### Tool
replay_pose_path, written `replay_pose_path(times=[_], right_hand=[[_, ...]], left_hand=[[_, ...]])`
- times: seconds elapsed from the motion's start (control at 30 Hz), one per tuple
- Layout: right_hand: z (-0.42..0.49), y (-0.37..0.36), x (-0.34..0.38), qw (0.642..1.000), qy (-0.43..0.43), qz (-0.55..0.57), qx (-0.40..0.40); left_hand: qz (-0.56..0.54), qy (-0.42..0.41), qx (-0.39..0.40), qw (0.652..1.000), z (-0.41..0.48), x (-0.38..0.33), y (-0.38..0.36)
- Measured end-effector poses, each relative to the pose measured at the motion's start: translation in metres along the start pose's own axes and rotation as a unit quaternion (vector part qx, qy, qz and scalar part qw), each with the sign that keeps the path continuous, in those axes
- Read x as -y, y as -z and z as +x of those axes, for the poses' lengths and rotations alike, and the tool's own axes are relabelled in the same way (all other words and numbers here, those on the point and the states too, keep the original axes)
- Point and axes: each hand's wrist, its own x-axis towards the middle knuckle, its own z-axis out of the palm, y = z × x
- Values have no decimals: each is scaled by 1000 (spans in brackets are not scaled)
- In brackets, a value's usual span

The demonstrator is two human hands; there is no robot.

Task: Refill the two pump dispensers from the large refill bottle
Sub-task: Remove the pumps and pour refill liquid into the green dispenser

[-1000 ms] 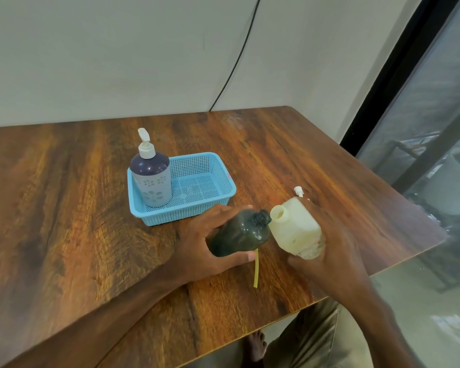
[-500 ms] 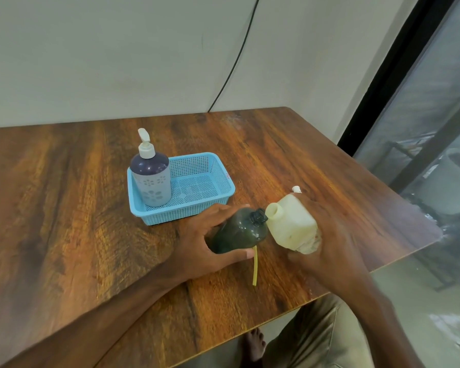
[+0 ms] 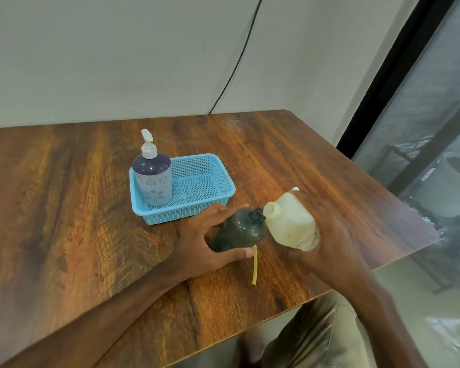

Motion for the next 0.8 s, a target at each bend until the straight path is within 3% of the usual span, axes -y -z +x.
replay_pose_path(times=[0.8], right_hand=[[14,4,-4,998,31,-49,9]], left_hand=[[-30,6,-13,999,0,2,-1]])
